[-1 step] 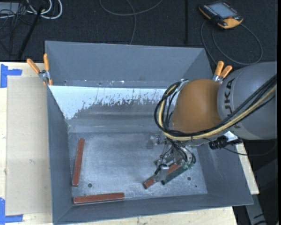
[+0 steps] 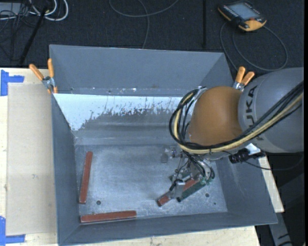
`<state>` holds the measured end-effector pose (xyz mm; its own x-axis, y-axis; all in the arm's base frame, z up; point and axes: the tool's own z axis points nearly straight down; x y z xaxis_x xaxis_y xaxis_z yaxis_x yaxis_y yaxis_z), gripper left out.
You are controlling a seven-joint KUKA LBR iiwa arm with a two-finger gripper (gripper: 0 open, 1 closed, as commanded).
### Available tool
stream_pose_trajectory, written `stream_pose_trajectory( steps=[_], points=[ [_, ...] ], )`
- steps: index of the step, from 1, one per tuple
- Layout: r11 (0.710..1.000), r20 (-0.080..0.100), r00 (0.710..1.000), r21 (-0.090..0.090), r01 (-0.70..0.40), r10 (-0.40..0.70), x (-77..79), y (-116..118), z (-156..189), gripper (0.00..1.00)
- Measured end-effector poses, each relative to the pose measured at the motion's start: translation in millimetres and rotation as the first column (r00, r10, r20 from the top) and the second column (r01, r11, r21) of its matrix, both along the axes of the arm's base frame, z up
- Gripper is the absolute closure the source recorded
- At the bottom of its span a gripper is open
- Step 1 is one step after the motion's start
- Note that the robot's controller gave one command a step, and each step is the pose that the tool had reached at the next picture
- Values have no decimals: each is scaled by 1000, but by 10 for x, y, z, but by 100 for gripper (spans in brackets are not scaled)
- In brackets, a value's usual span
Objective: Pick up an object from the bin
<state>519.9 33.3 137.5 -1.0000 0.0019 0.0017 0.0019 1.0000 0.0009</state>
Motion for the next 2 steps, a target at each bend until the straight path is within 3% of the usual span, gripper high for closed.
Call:
stream_pose_trajectory(
  steps=[1,2],
  points=[
    [993,5,993,2,-119,119,12,-265,-196,0],
    [928,0,928,-1,-372,372,-115,-573,-530,0]
  ],
)
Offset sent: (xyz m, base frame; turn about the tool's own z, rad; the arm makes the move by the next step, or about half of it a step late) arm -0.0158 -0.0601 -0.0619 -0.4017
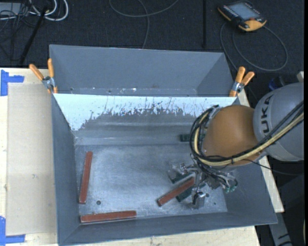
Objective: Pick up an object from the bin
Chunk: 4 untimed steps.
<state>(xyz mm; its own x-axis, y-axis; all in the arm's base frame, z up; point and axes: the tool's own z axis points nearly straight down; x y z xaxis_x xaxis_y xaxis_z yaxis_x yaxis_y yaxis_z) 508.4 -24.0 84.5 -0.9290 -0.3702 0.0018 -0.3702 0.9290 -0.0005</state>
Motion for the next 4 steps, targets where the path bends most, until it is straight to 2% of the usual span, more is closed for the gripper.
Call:
stream_pose_trajectory(
  steps=[1,3,4],
  points=[
    [995,-2,995,4,-97,97,251,-91,-130,100],
    [995,-2,995,4,-97,97,249,-94,-120,100],
    [980,7,980,0,-199,199,376,-45,258,100]
  ],
)
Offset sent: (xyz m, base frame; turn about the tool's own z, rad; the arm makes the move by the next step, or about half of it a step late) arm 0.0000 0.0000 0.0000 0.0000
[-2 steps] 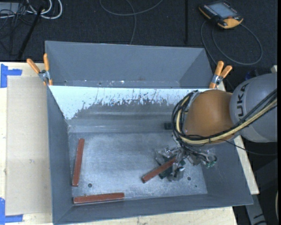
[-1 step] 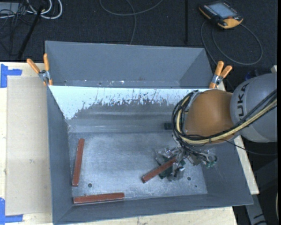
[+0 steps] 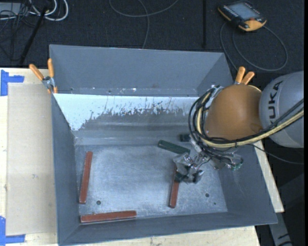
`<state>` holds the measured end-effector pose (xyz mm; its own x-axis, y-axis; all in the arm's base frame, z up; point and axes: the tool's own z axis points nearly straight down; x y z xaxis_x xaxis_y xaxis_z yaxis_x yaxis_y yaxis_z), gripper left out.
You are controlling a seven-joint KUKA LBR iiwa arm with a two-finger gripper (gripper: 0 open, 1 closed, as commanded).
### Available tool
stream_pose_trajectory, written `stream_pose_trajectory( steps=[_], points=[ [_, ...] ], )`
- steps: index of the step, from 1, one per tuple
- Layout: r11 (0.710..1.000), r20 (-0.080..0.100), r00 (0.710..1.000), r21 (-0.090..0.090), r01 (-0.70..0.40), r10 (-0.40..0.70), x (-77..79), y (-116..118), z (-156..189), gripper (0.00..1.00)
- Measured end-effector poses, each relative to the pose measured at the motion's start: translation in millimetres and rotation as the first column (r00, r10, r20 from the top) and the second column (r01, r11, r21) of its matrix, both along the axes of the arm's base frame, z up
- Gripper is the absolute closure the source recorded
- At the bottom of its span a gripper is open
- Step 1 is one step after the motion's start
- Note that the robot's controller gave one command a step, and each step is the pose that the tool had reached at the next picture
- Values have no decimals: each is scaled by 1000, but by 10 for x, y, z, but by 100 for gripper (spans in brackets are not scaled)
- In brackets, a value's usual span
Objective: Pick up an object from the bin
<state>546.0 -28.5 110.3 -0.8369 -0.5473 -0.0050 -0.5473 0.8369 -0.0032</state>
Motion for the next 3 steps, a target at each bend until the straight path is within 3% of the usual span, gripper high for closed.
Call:
stream_pose_trajectory(
  steps=[1,2,3],
  points=[
    [999,-6,999,1,36,-36,-68,-261,683,100],
    [999,-6,999,1,36,-36,-68,-262,683,100],
    [1000,-12,999,2,30,-30,-19,-273,1156,100]
  ],
)
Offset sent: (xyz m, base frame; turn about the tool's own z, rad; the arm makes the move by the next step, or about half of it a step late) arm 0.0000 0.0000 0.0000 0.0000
